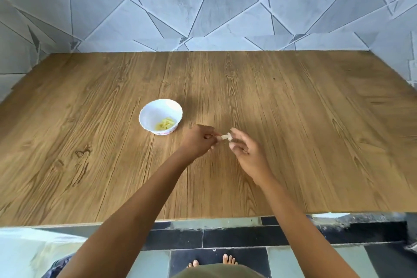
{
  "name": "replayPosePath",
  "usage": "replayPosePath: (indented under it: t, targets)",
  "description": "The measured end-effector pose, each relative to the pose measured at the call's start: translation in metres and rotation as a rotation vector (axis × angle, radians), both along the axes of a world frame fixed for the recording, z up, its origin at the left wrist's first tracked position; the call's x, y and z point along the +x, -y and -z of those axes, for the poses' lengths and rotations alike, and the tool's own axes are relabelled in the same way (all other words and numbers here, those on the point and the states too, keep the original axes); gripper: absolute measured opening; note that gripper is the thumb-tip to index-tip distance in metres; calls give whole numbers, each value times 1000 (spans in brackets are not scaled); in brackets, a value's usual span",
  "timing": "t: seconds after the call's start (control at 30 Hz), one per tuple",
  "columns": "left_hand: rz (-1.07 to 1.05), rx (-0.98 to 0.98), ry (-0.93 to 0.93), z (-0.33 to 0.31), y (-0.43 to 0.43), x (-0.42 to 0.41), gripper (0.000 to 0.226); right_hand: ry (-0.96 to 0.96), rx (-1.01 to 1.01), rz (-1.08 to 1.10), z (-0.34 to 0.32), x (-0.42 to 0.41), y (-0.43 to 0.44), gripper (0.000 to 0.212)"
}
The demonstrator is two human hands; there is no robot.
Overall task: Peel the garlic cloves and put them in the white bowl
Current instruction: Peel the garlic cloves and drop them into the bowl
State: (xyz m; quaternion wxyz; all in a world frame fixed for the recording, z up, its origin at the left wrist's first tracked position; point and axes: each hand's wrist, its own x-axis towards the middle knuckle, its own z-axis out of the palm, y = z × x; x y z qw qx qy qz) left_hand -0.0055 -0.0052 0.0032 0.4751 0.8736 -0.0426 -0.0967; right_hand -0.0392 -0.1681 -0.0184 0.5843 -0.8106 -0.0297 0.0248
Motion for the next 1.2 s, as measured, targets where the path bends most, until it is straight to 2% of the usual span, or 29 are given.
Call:
replayPosePath:
  t: [0.1,0.2,0.33,0.5,0.6,0.67,0.77,0.97,1.07,1.13,1.2]
  targets:
    - [-13,-95,-70,-10,0,-3,12,-131,279,20,-5,11,-3,35]
    - [-24,4,62,-12,-1,-5,10,-145,345,42,-4,17,-4,31]
    - [19,64,236,-15,-2,-6,13,-102,285,1,-2,22,-7,30]
    - [12,225,330,-15,1,-5,14,56,91,-2,4,23,-11,18]
    - [-29,259,377,-9,5,-7,9,139,-13,11,9,24,-15,13]
    - [-61,242,358,-4,5,-7,8,130,-54,8,11,26,-16,13]
    - [-204,104,238,2,-3,-3,14,107,-124,25,12,31,-14,13]
    - [-254,-188,-11,-3,-16,3,10,241,-446,114,16,43,-21,22]
    - [-277,-214,-36,-4,-17,5,8,211,-472,183,16,43,-23,30]
    - [-279,-229,-51,-5,-17,5,7,265,-458,222,13,38,-23,39]
    - [-270,-239,-65,-6,-18,5,9,366,-432,220,9,32,-25,35]
